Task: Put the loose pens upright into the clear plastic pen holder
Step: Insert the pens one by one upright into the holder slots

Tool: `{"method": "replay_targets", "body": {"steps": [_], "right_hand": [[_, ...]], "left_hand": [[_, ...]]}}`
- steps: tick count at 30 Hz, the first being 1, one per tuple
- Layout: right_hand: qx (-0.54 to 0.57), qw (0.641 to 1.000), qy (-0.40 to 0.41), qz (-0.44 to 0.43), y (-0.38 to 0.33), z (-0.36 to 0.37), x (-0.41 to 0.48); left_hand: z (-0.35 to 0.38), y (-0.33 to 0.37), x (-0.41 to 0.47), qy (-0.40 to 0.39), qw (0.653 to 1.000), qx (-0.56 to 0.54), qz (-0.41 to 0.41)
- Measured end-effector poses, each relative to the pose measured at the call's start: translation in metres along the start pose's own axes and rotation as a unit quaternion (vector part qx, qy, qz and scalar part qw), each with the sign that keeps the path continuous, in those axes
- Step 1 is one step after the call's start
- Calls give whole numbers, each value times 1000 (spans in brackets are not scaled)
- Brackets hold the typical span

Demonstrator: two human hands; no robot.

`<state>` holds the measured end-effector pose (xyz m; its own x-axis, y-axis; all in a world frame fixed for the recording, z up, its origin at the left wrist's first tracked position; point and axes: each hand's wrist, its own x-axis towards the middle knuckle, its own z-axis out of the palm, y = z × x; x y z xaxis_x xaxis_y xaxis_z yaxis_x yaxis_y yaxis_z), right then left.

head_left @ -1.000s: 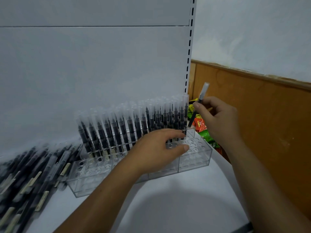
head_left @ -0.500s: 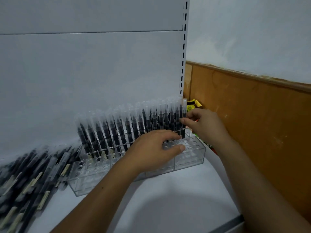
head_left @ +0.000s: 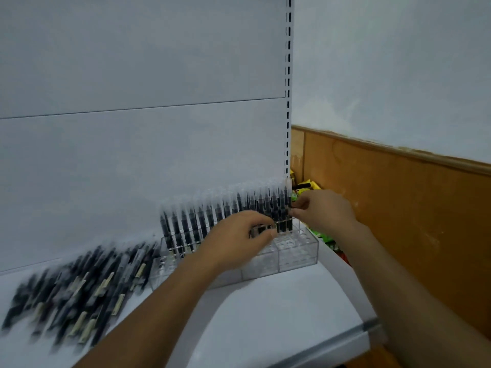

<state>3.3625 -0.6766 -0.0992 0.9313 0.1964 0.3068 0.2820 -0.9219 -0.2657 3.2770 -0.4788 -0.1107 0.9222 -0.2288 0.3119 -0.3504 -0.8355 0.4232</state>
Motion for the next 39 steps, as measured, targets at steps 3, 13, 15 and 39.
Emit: {"method": "replay_targets", "body": {"steps": [3, 13, 15, 39], "right_hand": [[2, 999, 8, -34, -23, -10, -12], [162, 926, -68, -333, -209, 25, -100], [145, 908, -123, -374, -243, 51, -114], [288, 878, -115, -365, -297, 128, -113]], "left_hand": [[-26, -22, -34, 47, 998, 26, -31], [-89, -143, -202, 272, 930, 15, -247], [-90, -158, -228, 271, 928, 27, -255], [-121, -211, -232, 225, 862, 15, -454]]}}
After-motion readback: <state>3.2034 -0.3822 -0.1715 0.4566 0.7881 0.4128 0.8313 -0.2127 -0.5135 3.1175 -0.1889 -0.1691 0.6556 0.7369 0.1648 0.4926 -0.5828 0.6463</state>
